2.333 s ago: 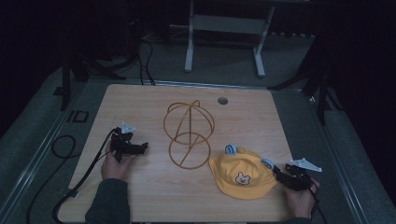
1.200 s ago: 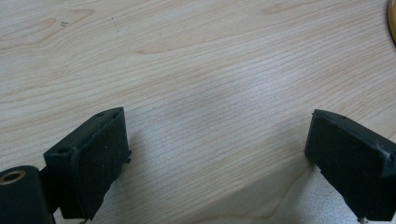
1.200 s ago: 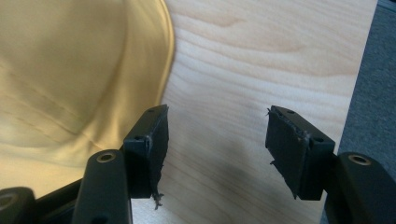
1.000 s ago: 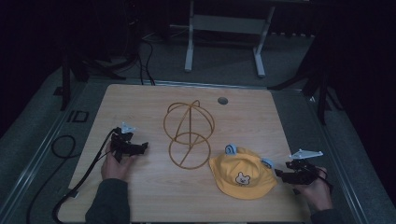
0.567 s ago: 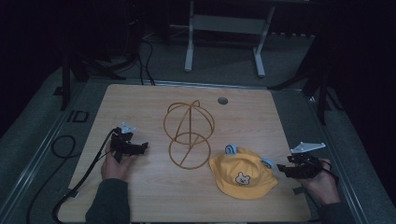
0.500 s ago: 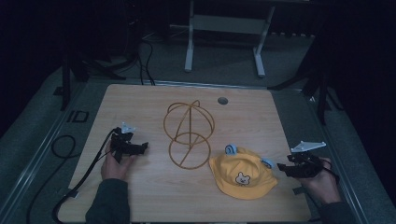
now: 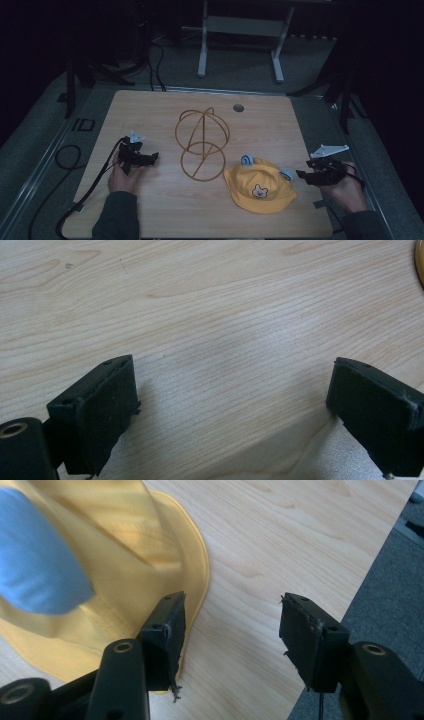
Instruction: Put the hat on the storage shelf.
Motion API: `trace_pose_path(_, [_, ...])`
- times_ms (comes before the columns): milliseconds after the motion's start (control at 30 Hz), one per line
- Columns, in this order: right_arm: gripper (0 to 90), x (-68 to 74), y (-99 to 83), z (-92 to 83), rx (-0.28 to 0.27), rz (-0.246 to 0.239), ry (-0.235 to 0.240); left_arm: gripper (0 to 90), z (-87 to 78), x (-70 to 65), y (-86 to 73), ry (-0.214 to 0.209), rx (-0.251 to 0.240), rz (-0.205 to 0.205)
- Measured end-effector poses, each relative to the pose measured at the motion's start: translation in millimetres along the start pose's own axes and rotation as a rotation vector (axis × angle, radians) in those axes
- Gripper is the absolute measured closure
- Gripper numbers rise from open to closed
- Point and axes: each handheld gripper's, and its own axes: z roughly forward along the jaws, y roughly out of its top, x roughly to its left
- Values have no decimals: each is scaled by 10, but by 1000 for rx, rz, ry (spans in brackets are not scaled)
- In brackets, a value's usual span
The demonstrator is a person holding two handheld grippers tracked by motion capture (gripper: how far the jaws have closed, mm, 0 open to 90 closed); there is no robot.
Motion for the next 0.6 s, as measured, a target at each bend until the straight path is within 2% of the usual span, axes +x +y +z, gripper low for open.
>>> trace_pose_path(233, [435,8,71,-45,-1,-10,13,61,0,0,0,0,0,0])
trace_pose_path(600, [417,82,229,-152,-15,-57,32,61,0,0,0,0,0,0])
